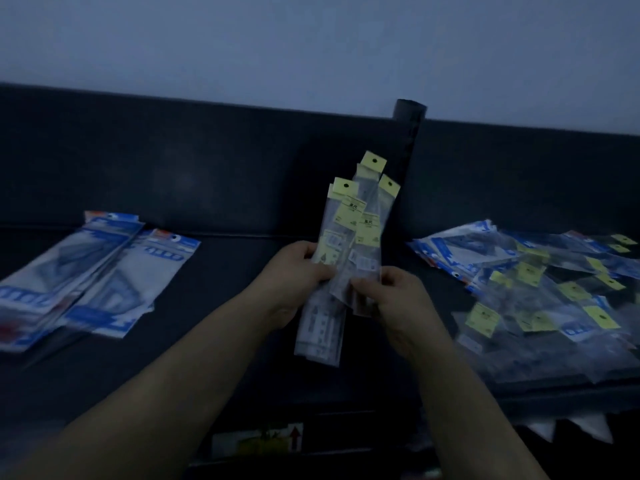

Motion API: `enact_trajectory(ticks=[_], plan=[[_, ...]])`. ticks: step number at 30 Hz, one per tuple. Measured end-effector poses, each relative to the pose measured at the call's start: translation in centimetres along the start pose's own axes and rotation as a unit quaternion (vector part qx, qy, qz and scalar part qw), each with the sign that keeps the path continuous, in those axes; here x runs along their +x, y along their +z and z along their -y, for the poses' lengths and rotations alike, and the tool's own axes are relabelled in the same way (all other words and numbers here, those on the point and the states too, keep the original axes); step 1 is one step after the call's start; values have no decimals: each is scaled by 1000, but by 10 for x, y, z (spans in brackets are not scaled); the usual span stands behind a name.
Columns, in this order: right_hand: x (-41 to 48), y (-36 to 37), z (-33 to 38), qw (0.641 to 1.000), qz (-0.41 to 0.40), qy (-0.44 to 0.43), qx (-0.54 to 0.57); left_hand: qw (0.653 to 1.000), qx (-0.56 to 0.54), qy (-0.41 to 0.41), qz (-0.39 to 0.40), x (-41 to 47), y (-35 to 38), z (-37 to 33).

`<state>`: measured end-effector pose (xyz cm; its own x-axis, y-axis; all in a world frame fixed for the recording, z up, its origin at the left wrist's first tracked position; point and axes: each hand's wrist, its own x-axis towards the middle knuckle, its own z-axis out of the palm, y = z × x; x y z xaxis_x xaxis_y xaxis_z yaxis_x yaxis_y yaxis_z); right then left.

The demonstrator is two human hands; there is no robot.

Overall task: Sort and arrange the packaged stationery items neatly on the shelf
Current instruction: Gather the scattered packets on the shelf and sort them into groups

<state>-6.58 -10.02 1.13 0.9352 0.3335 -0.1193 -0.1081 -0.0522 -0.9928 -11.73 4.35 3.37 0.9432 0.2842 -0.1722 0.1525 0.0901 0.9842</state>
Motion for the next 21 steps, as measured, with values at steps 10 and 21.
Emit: enact_trajectory(ticks=[10,21], plan=[[-30,133,19,986,147,-54,-47,983,-51,28,-175,-74,-124,0],[-110,359,25,952,294,-61,-56,948,-28,37,-314,-213,-319,-8]])
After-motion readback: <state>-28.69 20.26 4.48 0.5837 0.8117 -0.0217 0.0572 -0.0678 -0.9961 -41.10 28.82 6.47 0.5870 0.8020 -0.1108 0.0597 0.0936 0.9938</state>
